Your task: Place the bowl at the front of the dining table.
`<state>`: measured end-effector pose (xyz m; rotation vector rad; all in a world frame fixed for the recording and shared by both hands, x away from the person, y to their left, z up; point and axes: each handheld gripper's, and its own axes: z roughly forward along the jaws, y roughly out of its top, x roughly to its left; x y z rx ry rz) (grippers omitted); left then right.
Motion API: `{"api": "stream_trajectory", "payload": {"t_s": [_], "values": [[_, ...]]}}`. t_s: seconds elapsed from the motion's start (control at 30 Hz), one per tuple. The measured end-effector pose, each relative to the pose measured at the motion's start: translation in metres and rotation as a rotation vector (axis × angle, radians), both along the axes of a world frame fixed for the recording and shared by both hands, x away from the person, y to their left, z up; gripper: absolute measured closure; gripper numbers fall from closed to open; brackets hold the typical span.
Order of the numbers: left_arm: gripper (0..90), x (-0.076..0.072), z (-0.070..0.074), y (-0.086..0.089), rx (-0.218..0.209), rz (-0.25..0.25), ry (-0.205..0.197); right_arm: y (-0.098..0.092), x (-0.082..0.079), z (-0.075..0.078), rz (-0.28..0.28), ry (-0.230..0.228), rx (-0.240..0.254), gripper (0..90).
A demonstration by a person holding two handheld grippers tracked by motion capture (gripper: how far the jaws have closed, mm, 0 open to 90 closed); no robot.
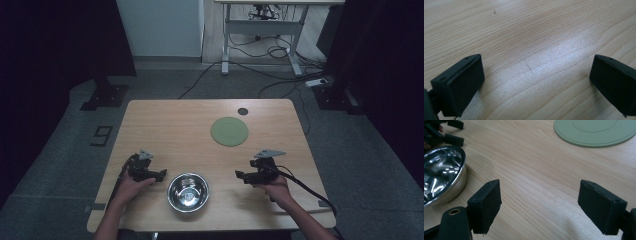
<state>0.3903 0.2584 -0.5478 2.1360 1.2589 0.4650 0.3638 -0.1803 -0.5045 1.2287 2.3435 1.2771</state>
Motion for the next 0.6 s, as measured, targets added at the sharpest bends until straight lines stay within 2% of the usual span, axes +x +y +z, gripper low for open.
{"api": "stream_trajectory", "payload": {"t_s": [0.17, 0.27, 0.33, 0.6], "values": [[0.0, 0.0, -0.0001, 0.0, 0.0, 0.0, -0.001, 0.0096, -0.0017, 0.0007, 0.025, -0.005, -0.007, 19.1], [0.0, 0.0, -0.0001, 0.0, 0.0, 0.0, -0.001, 0.0117, -0.0015, -0.001, 0.028, 0.017, 0.008, 19.1], [0.0, 0.0, -0.0001, 0.0, 0.0, 0.0, -0.001, 0.0115, -0.0009, -0.0018, 0.024, 0.009, -0.003, 19.1], [0.0, 0.0, -0.0001, 0.0, 0.0, 0.0, -0.001, 0.0096, 0.0002, 0.0028, 0.003, 0.0, 0.014, 19.6]]}}
